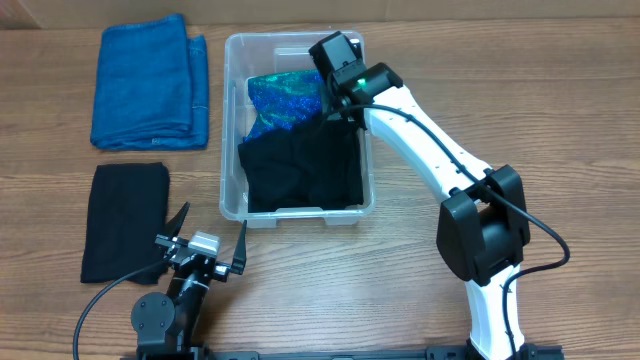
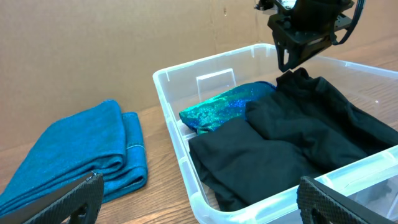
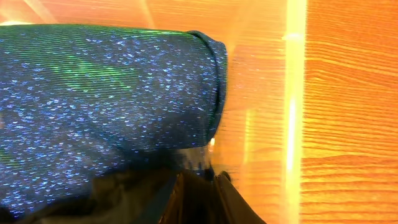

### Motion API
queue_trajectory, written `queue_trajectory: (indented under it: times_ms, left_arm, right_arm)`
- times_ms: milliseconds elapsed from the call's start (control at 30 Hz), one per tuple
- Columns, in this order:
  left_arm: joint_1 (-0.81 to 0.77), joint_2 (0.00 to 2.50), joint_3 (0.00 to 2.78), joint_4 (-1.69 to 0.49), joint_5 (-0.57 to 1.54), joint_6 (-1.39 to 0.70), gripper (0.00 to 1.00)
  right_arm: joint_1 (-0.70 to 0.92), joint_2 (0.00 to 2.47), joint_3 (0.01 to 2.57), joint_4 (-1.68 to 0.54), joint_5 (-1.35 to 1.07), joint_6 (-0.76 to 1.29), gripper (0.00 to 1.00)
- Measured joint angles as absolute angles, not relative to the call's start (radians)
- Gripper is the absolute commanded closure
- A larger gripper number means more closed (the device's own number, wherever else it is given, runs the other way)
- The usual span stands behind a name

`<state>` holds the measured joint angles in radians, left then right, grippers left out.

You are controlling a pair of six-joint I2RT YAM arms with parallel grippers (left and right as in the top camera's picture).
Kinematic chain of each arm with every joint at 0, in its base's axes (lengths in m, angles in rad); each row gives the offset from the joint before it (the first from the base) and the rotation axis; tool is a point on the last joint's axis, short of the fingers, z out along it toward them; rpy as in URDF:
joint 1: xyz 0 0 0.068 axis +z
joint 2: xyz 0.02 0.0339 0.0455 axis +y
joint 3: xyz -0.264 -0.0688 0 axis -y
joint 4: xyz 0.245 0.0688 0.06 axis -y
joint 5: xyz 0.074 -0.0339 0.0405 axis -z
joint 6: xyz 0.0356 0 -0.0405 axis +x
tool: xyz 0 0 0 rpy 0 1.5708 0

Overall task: Pack container
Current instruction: 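Press and tuck the black cloths down inside the container with the right gripper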

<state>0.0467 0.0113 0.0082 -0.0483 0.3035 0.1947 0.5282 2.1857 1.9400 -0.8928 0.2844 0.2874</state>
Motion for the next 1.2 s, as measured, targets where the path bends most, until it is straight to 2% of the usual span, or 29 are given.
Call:
queue_trajectory:
  times_ms: [467,600,700,900,1033,1200]
  left_arm:
    - [0.047,0.011,0.008,-0.048,0.303,0.195,0.0]
    - [0.047,0.011,0.008,-0.048,0.303,0.195,0.0]
    - [0.047,0.011,0.008,-0.048,0.303,0.195,0.0]
    - [0.047,0.011,0.008,-0.049,0.303,0.195,0.0]
    - [0.047,0.011,0.008,-0.048,0.303,0.195,0.0]
    - [0.047,0.011,0.008,-0.048,0.303,0.195,0.0]
  right_arm:
    - [0.552,2.233,1.927,-0.953,0.186,0.321,0.81]
    - [0.557,2.232,1.893,-0.951,0.194,0.345,0.84]
    - [0.562,2.232,1.893,-0.961,0.198,0.348,0.83]
    - [0.604,2.223,2.016,-1.119,0.199,0.363,0.78]
    - [0.653,2.17,2.074,-1.198,0.177,0.364,0.78]
    - [0.697,2.165,2.072,-1.118,0.116,0.367,0.78]
